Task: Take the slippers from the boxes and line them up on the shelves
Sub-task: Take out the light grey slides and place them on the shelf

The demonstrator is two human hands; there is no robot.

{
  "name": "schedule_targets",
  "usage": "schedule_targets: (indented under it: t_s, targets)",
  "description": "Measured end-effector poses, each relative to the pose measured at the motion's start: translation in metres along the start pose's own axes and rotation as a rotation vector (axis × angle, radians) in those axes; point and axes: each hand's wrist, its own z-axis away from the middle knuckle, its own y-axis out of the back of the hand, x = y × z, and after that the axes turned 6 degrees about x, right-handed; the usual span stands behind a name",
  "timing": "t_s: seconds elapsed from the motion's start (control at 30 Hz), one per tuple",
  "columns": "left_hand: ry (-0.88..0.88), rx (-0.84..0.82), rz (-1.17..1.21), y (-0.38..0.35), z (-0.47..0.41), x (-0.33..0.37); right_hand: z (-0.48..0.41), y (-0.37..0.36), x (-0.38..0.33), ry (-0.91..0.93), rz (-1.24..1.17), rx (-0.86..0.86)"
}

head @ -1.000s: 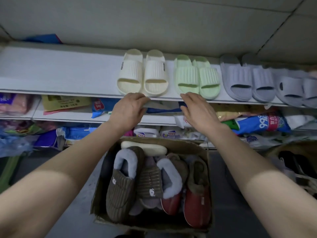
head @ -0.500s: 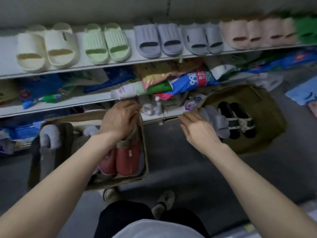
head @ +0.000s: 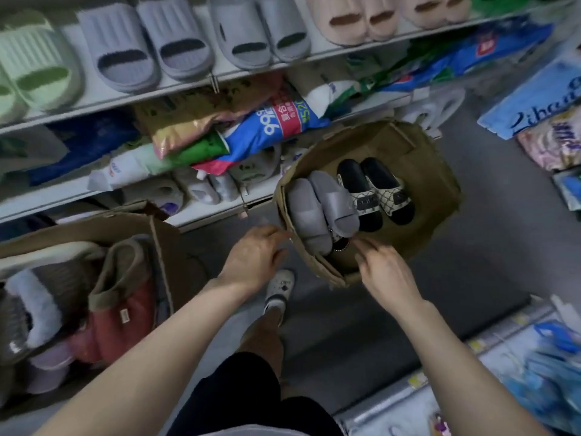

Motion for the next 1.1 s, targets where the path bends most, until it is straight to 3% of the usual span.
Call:
schedule_targets:
  t_s: [0.13,0.23,0.47,0.67,0.77,0.93,1.1]
  targets:
    - [-0.013,-0.058,0.014,-0.041,-0.052,0.001,-0.044,-0.005,0.04,-0.033,-0.051,-0.035]
    - [0.025,-0.121,0.013,-0.07,-0.09,0.0,-0.085,-0.016,0.065,-0.079,-0.05,-0.153]
    - [0.147,-0.231,-0.005,-0.139,-0.148,-0.004,-0.188,-0.076,0.111,-0.038,-0.057,-0.306]
    - [0.226,-0.216,-0.147,-0.19,-0.189,0.004,-0.255,-0.137,0.129,0.085,-0.076,-0.465]
    - [0.308,-0.308,-0.23,-0.217,-0.193,0.0,-0.266,-0.156,0.142,0.162,-0.112,-0.515]
    - [0.4,-0.219,-0.228,-0.227,-0.197,0.003,-0.26,-0.131,0.158,0.342,-0.254,-0.304]
    - [0.372,-0.077,-0.183,-0.227,-0.202,0.019,-0.256,-0.087,0.197,0.353,-0.129,-0.133]
